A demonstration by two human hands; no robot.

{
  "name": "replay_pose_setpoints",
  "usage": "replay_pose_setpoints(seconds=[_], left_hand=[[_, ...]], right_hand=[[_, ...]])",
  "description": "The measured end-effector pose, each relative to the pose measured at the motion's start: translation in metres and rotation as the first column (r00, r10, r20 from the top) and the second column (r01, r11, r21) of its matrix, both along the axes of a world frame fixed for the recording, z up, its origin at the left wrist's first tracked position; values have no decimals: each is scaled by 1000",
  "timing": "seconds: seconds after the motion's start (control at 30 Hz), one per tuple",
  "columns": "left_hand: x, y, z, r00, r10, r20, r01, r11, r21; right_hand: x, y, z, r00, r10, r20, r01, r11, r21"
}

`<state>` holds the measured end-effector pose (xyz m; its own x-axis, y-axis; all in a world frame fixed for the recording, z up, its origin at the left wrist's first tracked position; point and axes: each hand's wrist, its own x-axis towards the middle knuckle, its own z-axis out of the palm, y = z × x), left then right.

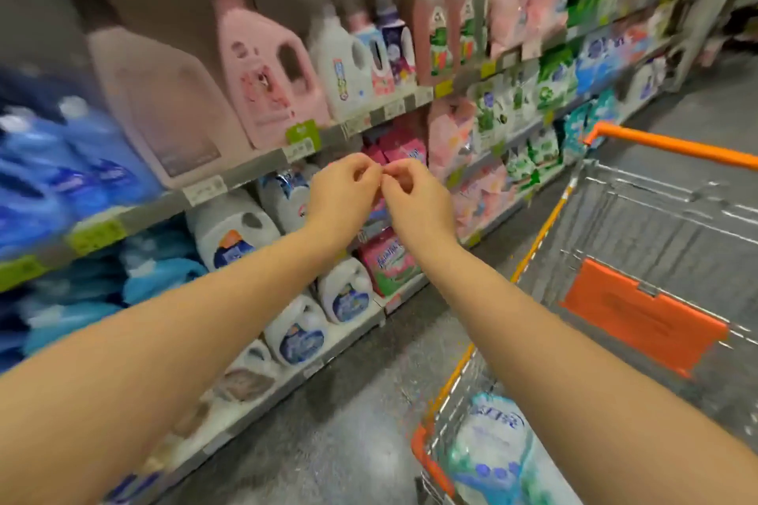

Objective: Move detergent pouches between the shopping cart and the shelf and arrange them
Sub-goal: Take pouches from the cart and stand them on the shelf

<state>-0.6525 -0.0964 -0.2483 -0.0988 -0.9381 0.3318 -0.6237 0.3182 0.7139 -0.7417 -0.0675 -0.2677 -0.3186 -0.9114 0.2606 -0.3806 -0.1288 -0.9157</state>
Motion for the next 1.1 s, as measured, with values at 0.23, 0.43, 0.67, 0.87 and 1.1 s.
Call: replay_pose_setpoints(seconds=[0.23,0.43,0.67,0.87,1.1], left_hand=[[160,-52,92,980,163,116,-140,972,-187],[289,-77,160,950,276,143,-206,903,-377],[392,-131,225,935,340,102,-252,838,-484],[451,-208,278,922,380,79,-311,845,-436],[487,-321,334,898,420,130,-372,884,-282]], right_hand=[[148,-72,84,978,194,-76,-204,963,-175],[271,-121,154,943,314,-106,-332,891,-310],[374,-180,223,896,412,-168,-444,797,-411],[424,-278,281,832,457,-315,-551,747,-371],[457,-416,359,758,294,-582,-485,851,-201]])
